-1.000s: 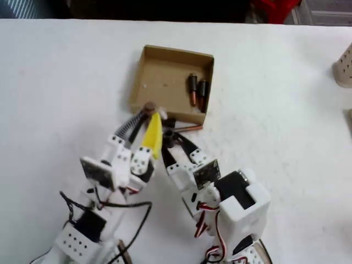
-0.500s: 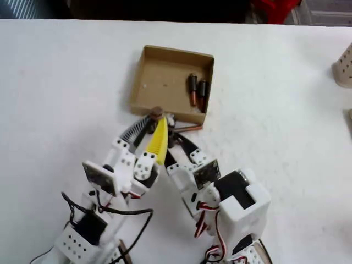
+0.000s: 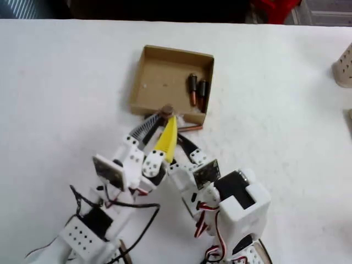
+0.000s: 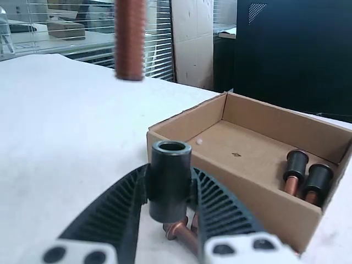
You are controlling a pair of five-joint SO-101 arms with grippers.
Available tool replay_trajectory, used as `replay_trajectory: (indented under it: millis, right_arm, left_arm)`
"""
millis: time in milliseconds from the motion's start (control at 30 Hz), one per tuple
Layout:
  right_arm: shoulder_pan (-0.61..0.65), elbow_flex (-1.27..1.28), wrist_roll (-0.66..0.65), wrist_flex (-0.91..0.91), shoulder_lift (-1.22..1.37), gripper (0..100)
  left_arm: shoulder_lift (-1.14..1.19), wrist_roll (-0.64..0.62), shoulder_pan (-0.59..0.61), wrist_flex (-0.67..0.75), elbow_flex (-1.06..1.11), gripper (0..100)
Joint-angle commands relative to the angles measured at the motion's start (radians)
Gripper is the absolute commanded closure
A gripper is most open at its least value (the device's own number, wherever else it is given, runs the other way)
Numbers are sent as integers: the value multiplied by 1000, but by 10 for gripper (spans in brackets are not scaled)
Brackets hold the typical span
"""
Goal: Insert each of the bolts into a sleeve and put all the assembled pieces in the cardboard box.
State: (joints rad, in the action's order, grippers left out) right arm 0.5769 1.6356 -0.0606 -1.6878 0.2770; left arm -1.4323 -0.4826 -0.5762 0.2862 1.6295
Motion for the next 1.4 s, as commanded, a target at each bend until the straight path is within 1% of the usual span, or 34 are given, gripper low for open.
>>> replay_trajectory:
  millis: [0,100,200,300,500,700,833,1067,1200,1267,1367]
  right_arm:
    - [-5,5,14,-5,-38,982]
    - [-10,5,14,-5,-38,982]
    - [-10,5,14,-5,-39,982]
    - [-10,5,14,-5,-44,982]
    - [-10,8,14,-19,-45,982]
    - [-10,8,14,-39,-45,982]
    - [-10,8,14,-41,-45,982]
    - [-10,8,14,-42,-47,982]
    - [-10,8,14,-61,-47,982]
    - [-10,8,14,-61,-47,982]
    - [-13,8,14,-61,-47,982]
  left_arm:
    - [331,2,-2,209,-144,977]
    - [430,0,-1,315,-130,977]
    - [444,0,-1,345,-100,977]
    - [437,0,5,342,-86,977]
    - [440,-2,97,342,-84,977]
    - [441,-5,97,341,-84,978]
    - [443,-74,101,341,-92,978]
    - [446,-83,102,336,-106,978]
    - [541,-84,104,242,-186,978]
    - [615,-84,104,258,-213,978]
    - [687,-78,105,331,-215,978]
